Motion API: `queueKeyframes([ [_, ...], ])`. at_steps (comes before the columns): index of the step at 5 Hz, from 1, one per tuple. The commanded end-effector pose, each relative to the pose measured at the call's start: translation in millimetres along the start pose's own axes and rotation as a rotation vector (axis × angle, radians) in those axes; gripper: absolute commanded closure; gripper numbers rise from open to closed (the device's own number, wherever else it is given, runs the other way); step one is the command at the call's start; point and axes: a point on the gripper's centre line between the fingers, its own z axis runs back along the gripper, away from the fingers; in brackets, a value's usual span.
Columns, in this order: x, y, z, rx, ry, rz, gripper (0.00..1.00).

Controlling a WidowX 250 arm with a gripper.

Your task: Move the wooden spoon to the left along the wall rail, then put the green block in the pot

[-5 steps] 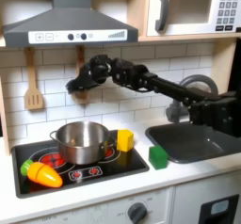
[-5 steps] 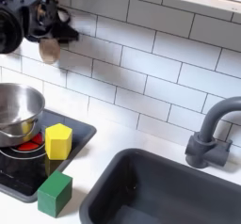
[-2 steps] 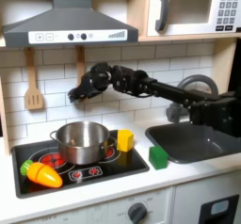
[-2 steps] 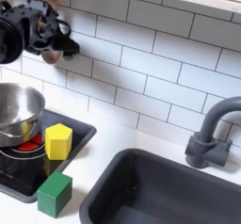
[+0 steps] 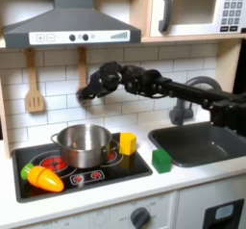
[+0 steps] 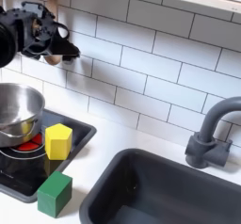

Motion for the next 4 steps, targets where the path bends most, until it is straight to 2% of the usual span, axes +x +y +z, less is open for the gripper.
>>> queueKeyframes([
  [1,-8.0,-6.3,36.6,-0.046,0.008,0.008,0.00],
  [2,-9.4,-6.5,54.6,-0.062,0.026,0.023,0.00],
  [3,-12.4,-18.3,76.0,-0.105,0.059,0.029,0.00],
  [4,-24.7,-21.5,97.5,-0.143,0.111,0.057,0.00],
])
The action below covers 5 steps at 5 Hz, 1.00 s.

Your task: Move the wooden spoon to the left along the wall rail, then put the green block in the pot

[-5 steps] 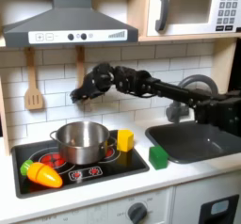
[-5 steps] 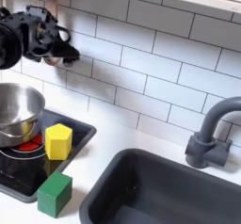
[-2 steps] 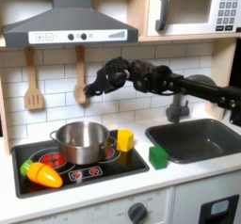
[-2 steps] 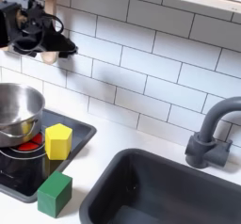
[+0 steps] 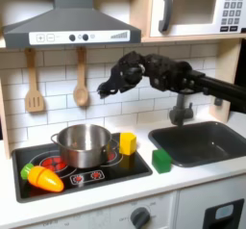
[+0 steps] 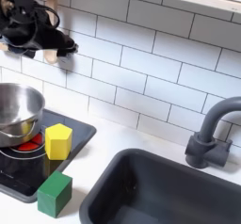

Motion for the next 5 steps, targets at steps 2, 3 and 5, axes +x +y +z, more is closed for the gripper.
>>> queueKeyframes([
  [2,-43.7,-6.5,52.2,-0.090,0.120,0.002,0.00],
  [3,-66.5,-8.6,61.5,-0.115,0.163,-0.029,0.00],
  [5,-93.5,-19.9,68.1,-0.145,0.209,-0.067,0.00],
])
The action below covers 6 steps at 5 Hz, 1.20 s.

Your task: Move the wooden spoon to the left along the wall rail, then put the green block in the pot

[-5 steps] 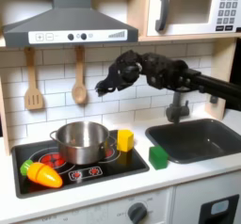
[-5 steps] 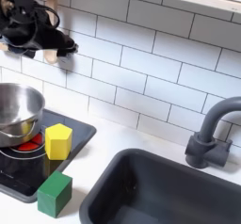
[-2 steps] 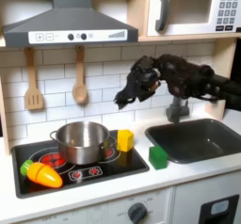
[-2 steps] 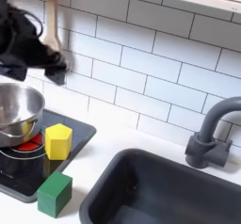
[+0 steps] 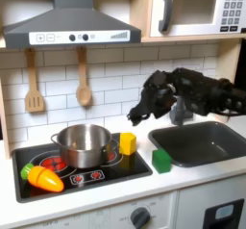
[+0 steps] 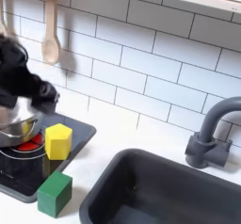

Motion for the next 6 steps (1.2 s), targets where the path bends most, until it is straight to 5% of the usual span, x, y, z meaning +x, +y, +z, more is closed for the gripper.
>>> queueKeyframes([
  [1,-21.4,-5.6,-6.3,-0.006,0.044,-0.010,0.00],
  [6,-49.7,-18.3,-31.9,0.002,0.128,-0.063,0.00],
])
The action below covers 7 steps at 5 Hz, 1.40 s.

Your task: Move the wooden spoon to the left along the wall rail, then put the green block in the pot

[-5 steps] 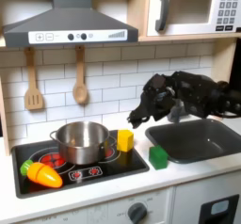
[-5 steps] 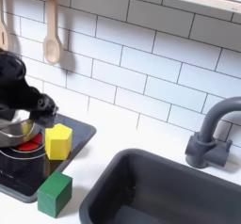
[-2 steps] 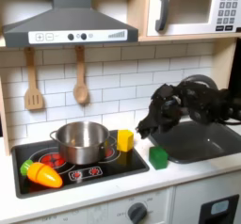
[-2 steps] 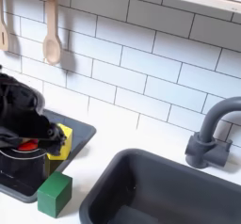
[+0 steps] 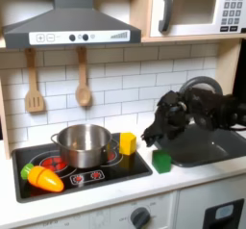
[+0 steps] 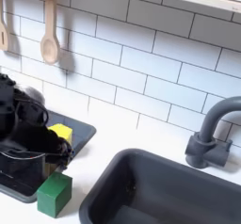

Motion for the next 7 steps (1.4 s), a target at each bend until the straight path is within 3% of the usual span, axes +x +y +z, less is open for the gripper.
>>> queueKeyframes([
  [1,-8.1,3.1,-13.8,0.013,0.033,-0.010,0.00],
  [4,-22.1,-3.3,-20.3,-0.005,0.066,-0.029,0.00],
  [7,-27.6,-1.7,-27.5,0.002,0.108,-0.016,0.00],
])
